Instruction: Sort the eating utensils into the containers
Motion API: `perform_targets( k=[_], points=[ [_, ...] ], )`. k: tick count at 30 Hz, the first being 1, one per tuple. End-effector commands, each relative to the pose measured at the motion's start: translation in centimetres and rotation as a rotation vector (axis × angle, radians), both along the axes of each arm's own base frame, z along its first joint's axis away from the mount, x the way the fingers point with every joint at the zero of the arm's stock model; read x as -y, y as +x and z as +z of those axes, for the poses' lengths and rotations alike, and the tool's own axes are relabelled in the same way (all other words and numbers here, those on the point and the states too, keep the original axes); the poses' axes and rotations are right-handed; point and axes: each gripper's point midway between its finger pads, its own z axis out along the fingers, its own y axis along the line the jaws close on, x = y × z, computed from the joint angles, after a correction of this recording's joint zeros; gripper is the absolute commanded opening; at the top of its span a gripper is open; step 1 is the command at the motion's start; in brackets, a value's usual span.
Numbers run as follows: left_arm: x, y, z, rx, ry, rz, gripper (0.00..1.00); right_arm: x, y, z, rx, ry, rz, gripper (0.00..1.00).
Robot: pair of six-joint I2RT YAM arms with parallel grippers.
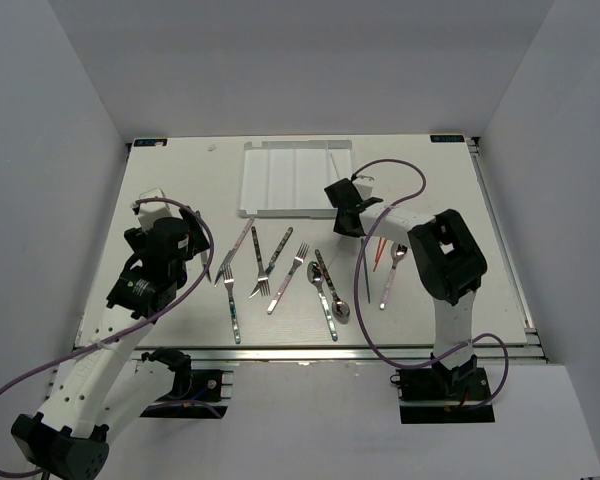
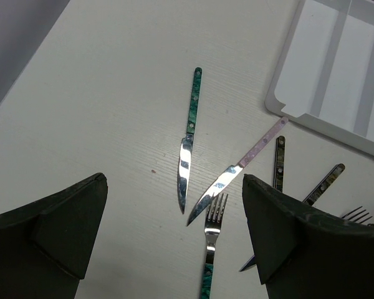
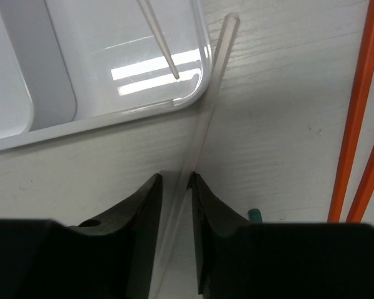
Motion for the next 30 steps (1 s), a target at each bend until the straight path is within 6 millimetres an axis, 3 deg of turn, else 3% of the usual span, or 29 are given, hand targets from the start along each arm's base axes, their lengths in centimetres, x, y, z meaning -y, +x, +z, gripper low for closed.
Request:
perform_targets(
  k=[1, 10, 15, 27, 30],
  points=[
    [-0.1, 0.0, 0.1, 0.008, -0.001, -0.001, 0.98, 2.2, -1.1, -2.0, -0.041, -0.036, -0.081, 0.28],
    [0.0, 0.0, 0.0, 0.006, -0.002, -0.004, 0.98, 4.7, -0.9, -1.4, -0.038, -0.065, -0.178, 0.0],
    [-0.1, 0.0, 0.0, 0.004, -0.001, -0.002, 0.98, 4.6, -0.2, -0.1, -0.021, -0.065, -0.186, 0.0],
    [-0.1, 0.0, 0.1, 0.005, 0.001, 0.0, 0.98, 4.5, 0.5, 9.0, 0.157, 0.0, -0.112, 0.0],
    [-0.1, 0.0, 0.0, 0.004, 0.001, 0.0, 0.98, 2.3, 2.0, 11.6, 0.236, 0.062, 0.015, 0.0]
  ],
)
